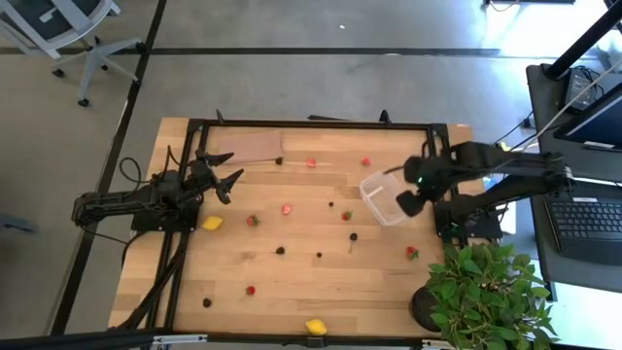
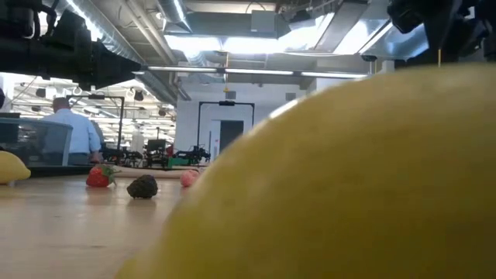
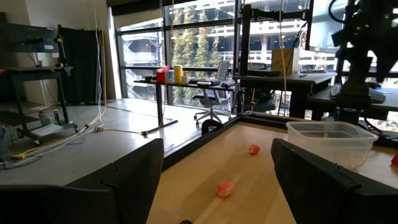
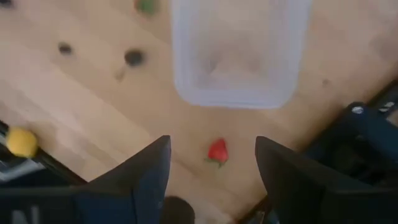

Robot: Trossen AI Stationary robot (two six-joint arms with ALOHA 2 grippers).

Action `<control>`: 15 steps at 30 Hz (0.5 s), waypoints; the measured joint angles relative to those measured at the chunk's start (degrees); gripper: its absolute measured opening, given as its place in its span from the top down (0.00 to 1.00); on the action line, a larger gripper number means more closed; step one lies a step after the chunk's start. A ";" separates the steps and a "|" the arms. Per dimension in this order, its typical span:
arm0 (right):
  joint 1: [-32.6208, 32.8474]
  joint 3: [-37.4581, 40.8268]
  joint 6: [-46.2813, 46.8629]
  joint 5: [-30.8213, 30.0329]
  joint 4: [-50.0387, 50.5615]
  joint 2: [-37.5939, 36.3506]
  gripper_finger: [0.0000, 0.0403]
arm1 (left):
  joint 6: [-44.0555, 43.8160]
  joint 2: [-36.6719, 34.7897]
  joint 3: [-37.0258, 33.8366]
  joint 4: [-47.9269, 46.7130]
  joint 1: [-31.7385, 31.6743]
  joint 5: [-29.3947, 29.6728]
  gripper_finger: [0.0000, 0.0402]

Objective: Pick and placing Produce into tupperware
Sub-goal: Put the strawberry into the transparent bin

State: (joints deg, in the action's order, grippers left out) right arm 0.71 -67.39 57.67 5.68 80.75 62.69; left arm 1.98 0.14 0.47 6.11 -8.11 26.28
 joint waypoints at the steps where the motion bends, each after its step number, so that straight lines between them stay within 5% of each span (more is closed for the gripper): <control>1: 1.53 0.51 0.38 0.01 -0.38 0.70 0.41 | 0.00 0.00 0.00 -0.02 0.00 -0.01 0.28; 9: 14.69 9.34 9.12 -4.65 -3.08 2.77 0.41 | 0.00 0.00 0.00 -0.02 0.00 0.00 0.28; 15: 21.95 20.42 19.68 -4.49 -16.83 2.85 0.41 | 0.00 0.00 0.00 0.00 0.01 0.01 0.28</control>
State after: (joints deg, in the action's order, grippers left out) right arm 22.66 -46.98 77.35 1.19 63.92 65.54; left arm 1.98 0.14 0.47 6.10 -8.10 26.28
